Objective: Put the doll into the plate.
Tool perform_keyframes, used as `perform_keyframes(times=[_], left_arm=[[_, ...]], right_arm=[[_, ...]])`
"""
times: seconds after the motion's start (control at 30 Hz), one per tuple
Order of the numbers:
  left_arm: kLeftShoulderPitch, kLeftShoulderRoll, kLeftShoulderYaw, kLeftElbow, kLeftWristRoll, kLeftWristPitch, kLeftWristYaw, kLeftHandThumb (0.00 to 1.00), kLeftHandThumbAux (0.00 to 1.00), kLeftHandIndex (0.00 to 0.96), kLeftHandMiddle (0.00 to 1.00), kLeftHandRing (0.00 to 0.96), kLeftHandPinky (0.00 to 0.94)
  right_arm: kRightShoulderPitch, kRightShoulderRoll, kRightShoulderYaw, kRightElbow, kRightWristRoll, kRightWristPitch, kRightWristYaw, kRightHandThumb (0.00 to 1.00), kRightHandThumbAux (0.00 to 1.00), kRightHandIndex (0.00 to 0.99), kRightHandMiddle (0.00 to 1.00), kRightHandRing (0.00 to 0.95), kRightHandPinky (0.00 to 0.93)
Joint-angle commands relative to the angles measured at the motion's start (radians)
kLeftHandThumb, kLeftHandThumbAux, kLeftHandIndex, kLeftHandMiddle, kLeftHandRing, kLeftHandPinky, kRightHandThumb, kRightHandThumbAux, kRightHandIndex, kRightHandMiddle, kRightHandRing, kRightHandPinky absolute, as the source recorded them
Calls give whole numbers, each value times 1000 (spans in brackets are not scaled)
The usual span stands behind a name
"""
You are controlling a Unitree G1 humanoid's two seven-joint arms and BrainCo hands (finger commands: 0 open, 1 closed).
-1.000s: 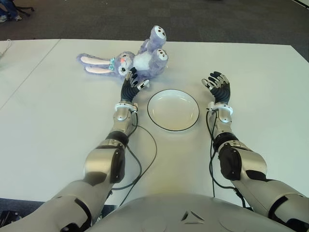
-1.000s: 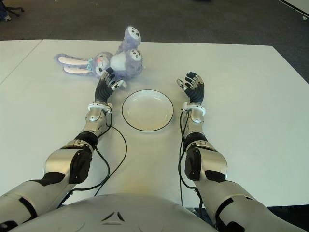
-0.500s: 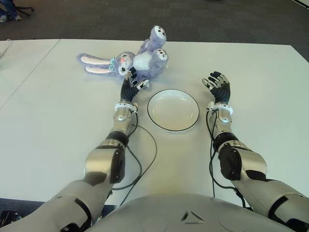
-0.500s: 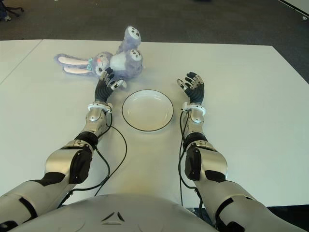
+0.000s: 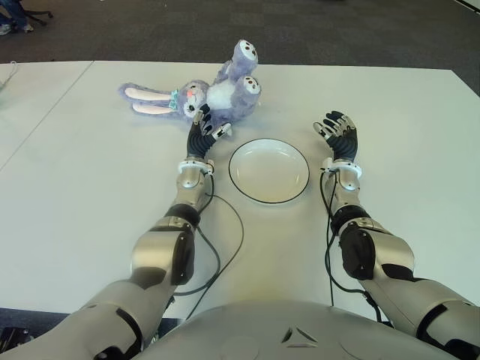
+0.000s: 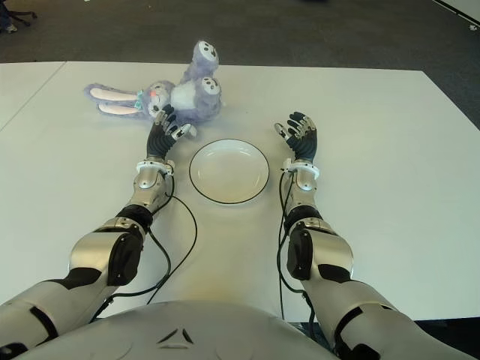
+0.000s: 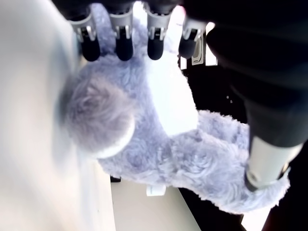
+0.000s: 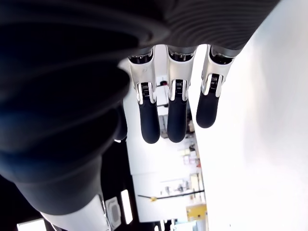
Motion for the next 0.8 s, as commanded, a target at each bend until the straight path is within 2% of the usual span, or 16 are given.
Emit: perform_keyframes(times=[0.03,0.17,0.23,0.37,0.43,0.57,0.73,0.8], left_arm=[[197,-1,0,103,7,52,52,0,643,0,60,65,75],[128,18,-18,84,32,20,102,13,607,0,65,69,78],[109,15,-36,69,54,-18,136,22,584,0,65,70,84],[89,10,-96,13,127,-135,239,33,541,2,65,70,82],[72,11,-133,-23,179,-197,313,55,552,10,75,80,99],[51,36,-181,-60,261,-265,424,85,578,18,87,93,114],[6,82,-221,-93,354,-297,557,95,584,19,87,98,122],[-46,125,-230,-96,389,-286,608,100,572,22,88,101,122]], right_arm=[[225,39,-27,125,25,132,-15,144,880,264,278,259,239],[224,40,-25,125,23,130,-16,129,875,259,278,262,253],[224,41,-25,125,23,128,-15,127,875,259,278,262,254],[223,42,-26,125,25,128,-14,124,875,257,274,259,249],[222,42,-27,125,25,129,-13,125,879,253,270,253,244],[223,42,-29,125,27,129,-8,126,885,250,269,250,240],[222,43,-31,125,29,130,-6,124,888,249,270,251,241],[221,44,-31,125,29,131,-8,123,886,248,267,249,234]])
